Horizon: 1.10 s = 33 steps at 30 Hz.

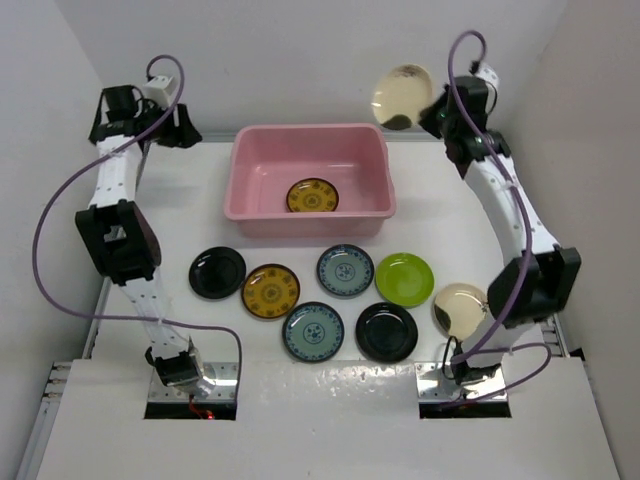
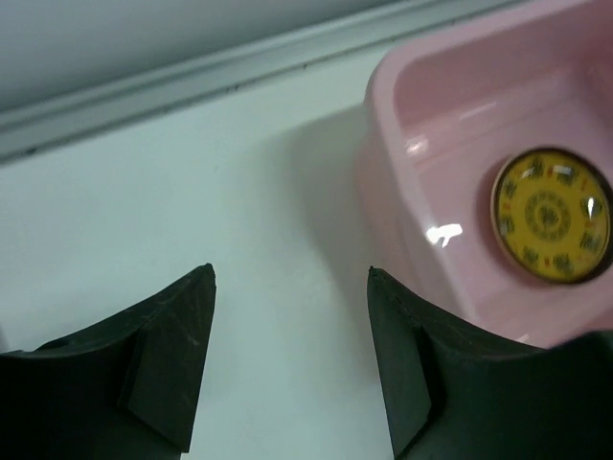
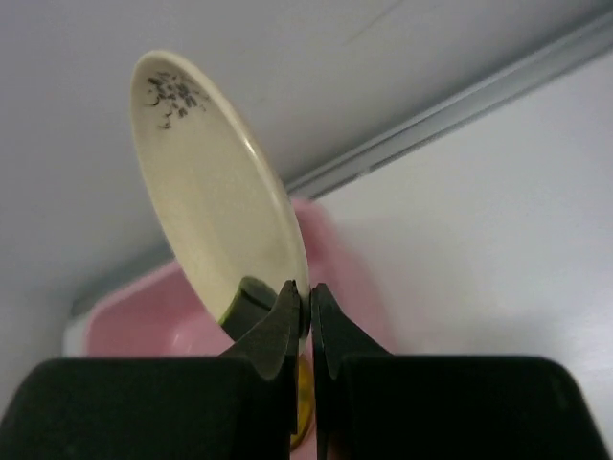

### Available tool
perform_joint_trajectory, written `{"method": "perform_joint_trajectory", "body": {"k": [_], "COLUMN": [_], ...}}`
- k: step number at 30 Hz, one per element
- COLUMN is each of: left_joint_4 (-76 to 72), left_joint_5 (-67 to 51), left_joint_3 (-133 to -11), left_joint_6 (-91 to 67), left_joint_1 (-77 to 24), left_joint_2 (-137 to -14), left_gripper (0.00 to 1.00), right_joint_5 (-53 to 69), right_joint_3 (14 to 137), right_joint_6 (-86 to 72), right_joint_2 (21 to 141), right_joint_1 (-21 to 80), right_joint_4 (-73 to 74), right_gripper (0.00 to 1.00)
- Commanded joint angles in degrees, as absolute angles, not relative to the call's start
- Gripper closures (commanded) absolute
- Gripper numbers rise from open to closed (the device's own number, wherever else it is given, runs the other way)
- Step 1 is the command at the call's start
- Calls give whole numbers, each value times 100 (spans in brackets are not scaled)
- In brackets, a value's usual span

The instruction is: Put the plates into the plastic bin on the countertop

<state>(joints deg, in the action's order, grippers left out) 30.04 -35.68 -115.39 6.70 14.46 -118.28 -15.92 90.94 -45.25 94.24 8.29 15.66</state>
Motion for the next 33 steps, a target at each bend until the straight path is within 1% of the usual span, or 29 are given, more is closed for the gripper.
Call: {"method": "perform_joint_trajectory", "body": {"k": [1,2,3,4,6,8,9,11,18,19,20,21,22,23,25,26,27,29,33], "left_joint_4": [3198,3425,3541,3655,4208,4744,4903,5264,5449,5449,5449,5449,5449,5449,5449,5449,5449,5449,5536], "left_joint_5": [-4341,-4342,-4281,-4228,-4149,-4034,-4034,-4034,-3981,-3903,-3902,-3841,-3841,-3789,-3666,-3535,-3464,-3236,-2848], "left_joint_3": [-10971,-10586,-10391,-10197,-9713,-9370,-9256,-8948,-8201,-8096,-8095,-8016,-8016,-8016,-8016,-8016,-8016,-8016,-7955], "left_joint_6": [1718,1984,2239,2711,3276,3751,3849,4086,4219,4271,4271,4271,4271,4271,4271,4271,4271,4271,4394], "left_joint_1": [1950,2082,2083,2153,2153,2092,2092,2092,1969,1969,1908,1907,1907,1907,1846,1785,1784,1784,1784], "left_joint_2": [-11093,-10996,-10891,-10707,-10583,-10512,-10512,-10512,-10512,-10512,-10512,-10564,-10625,-10626,-10818,-10880,-10985,-11065,-11320], "left_gripper": [33,33,33,33,33,33,33,33,33,31,31,30,29,29,27,26,26,26,26], "right_joint_5": [1354,1632,2105,2170,2197,2214,2189,2101,2250,2224,2171,2136,2057,2065,2065,2065,2048,1943,1723], "right_joint_3": [10785,11176,11597,12767,13243,12940,12207,11806,11866,11839,11813,11786,11699,11698,11881,12031,12154,12225,11928], "right_joint_6": [-3472,-3298,-3183,-3086,-2770,-2856,-2891,-3032,-2979,-3014,-3102,-3120,-3111,-3103,-2937,-2849,-2769,-2699,-2470], "right_joint_2": [10603,11244,11572,12428,12813,12938,12868,12700,13201,13279,13306,13307,13333,13368,13438,13508,13561,13518,12991], "right_joint_1": [1116,1186,1247,1448,1590,1696,1731,1740,1802,1793,1793,1793,1776,1801,1802,1802,1810,1811,1846], "right_joint_4": [1632,2409,3165,3817,4234,3983,3442,3174,3278,3244,3217,3138,3059,3006,3058,3233,3287,3357,3261], "right_gripper": [100,100,100,100,100,100,100,100,100,95,86,73,49,39,23,21,14,12,12]}}
